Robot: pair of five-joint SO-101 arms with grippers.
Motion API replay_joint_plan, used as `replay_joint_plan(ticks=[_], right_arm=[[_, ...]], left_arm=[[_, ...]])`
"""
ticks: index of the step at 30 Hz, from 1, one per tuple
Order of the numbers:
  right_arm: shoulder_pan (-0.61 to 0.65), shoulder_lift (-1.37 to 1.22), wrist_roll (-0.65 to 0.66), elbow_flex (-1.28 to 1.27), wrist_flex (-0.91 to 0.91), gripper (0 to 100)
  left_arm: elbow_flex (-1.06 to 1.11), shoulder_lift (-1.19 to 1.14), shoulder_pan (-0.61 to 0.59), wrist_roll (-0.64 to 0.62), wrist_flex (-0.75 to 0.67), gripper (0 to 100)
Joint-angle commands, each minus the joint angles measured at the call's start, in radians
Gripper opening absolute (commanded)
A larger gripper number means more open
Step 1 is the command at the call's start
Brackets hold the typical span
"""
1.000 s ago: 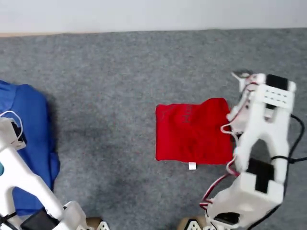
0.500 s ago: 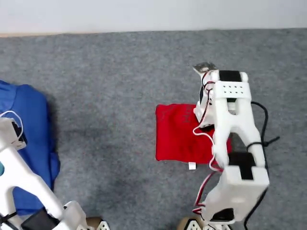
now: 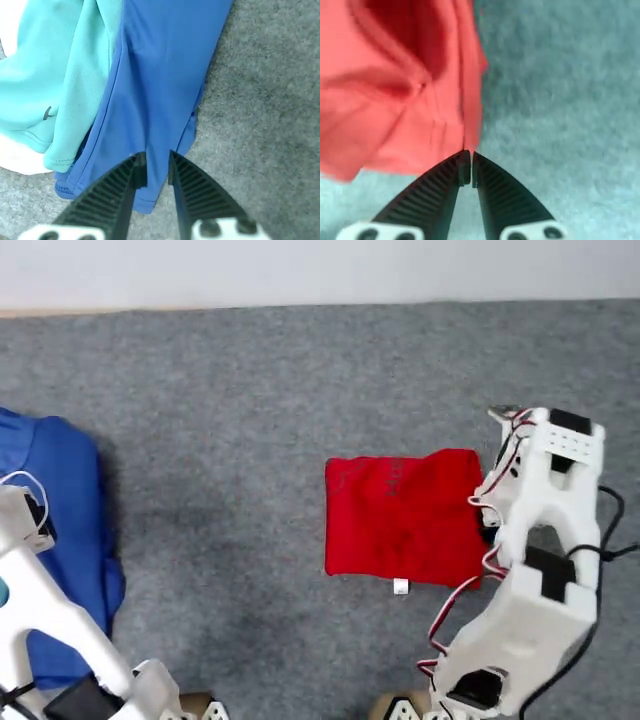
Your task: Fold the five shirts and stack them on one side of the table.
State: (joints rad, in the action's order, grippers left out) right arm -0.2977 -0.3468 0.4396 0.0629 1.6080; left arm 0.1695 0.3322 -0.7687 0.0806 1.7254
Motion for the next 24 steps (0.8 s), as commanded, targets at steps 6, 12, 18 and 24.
replay_joint_plan(ticks=[6, 12, 18, 24], right_arm=[[0.288, 0.213, -0.163, 0.028, 0.096, 0.9], [0.529, 0.196, -0.304, 0.028, 0.059, 0.9], [0.585, 0.07, -0.333, 0.028, -0.036, 0.9], [0.426, -0.047, -0.319, 0.028, -0.031, 0.9]], left_arm=[[-0.008, 0.037, 0.003, 0.0, 0.02, 9], [-0.008, 0.037, 0.003, 0.002, 0.02, 9], [-0.008, 0.037, 0.003, 0.003, 0.02, 9], [-0.008, 0.037, 0.003, 0.005, 0.02, 9]])
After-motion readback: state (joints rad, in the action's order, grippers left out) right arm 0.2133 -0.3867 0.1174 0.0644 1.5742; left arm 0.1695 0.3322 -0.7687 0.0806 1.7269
